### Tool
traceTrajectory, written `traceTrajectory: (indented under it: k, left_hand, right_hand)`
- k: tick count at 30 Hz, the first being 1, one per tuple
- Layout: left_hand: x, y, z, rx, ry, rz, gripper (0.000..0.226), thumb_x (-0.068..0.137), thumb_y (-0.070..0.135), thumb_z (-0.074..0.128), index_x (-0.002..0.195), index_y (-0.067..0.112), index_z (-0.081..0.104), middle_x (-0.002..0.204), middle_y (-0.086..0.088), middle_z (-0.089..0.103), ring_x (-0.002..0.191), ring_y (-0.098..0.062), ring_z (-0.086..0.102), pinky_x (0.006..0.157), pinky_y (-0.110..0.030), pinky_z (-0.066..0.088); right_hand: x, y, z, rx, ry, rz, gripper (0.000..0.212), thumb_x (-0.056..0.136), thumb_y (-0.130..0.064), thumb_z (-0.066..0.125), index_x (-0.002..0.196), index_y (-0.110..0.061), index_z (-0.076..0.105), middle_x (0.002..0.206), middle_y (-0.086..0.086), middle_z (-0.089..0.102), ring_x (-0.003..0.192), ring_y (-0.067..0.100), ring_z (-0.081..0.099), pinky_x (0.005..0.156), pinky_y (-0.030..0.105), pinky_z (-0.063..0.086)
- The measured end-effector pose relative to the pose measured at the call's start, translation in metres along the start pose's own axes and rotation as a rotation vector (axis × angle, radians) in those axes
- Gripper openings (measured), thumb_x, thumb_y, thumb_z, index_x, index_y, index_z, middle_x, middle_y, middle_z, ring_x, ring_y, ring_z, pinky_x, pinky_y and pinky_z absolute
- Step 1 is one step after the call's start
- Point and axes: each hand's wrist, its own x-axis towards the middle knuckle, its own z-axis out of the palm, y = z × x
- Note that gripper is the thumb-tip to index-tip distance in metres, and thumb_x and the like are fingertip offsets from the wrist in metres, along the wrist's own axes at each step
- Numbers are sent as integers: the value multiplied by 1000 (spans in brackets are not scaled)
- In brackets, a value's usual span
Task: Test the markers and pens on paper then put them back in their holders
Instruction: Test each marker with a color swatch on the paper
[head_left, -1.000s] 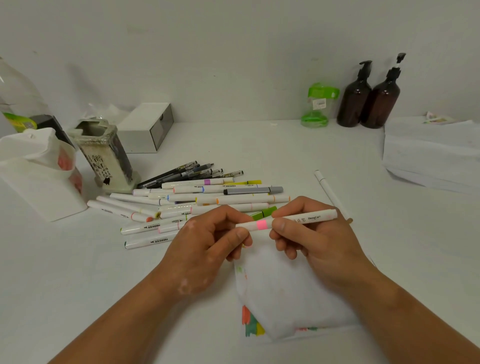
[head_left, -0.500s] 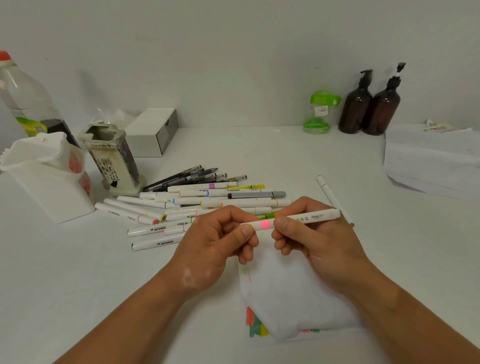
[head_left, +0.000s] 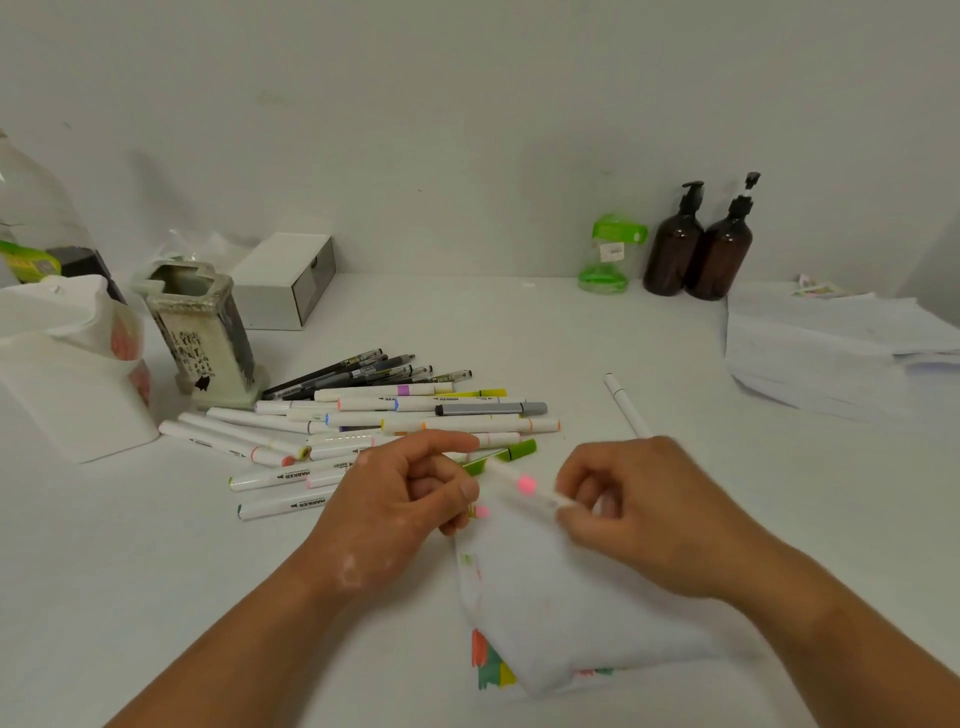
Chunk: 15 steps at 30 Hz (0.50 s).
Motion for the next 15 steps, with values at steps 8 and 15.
traceTrajectory:
  k: [8,15]
  left_hand:
    - [0,1,-1,66,47,27,22,89,6,70,104,22,70,66,-6,67,54,-14,61,55,-20,51]
    - [-1,-3,-4,132,52,32,18,88,9,72,95,26,74,65,-2,66,54,-12,61,55,-22,52]
  right_hand:
    - [43,116,-56,-198,272,577,17,87,-30,74,75,-18,75,75,-4,71,69,7,61,55,23,43]
    - [69,125,-34,-171,243,529,21,87,-35,74,74,-19,79,75,-7,73,73,9,66,63,26,50]
